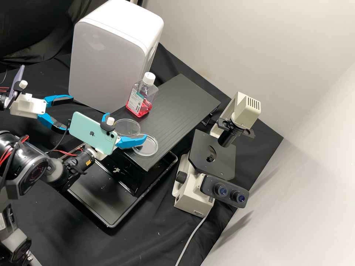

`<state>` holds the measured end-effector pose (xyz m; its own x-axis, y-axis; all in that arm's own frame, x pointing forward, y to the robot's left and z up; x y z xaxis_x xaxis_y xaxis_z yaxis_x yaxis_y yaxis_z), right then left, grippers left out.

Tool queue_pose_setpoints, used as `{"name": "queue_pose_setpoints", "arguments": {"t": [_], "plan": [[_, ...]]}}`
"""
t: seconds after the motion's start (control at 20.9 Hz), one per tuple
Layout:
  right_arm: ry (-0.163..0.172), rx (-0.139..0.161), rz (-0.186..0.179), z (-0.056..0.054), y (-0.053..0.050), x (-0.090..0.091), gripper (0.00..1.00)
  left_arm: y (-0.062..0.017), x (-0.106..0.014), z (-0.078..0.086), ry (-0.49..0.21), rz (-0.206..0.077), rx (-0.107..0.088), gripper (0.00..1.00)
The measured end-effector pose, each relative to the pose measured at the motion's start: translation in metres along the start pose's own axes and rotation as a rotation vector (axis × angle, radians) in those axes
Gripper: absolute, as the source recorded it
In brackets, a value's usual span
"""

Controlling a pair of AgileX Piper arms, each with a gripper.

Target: Place the lid on the petri dish

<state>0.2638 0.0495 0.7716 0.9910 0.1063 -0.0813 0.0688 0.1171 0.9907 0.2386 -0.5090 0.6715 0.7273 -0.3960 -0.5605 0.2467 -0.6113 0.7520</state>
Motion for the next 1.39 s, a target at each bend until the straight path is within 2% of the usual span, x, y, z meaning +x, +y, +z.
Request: {"name": "queue_pose_setpoints", "arguments": {"t": [0.14, 0.62, 0.67, 1.39], "plan": [[-0.002, -0.020, 0.003, 0.0021, -0.0024, 0.0022, 1.00, 0.0000, 0.0000, 0.0000, 0.000, 0.000, 0.014, 1.00], [-0.009, -0.019, 0.019, 0.0032, -0.0024, 0.0101, 1.00, 0.0000, 0.0000, 0.0000, 0.000, 0.000, 0.014, 1.00], [-0.008, -0.019, 0.021, 0.0029, -0.0021, 0.0106, 0.00, 0.0000, 0.0000, 0.0000, 0.000, 0.000, 0.014, 1.00], [-0.024, -0.012, 0.032, 0.0043, -0.0010, 0.0105, 0.00, 0.0000, 0.0000, 0.0000, 0.000, 0.000, 0.014, 1.00]]}}
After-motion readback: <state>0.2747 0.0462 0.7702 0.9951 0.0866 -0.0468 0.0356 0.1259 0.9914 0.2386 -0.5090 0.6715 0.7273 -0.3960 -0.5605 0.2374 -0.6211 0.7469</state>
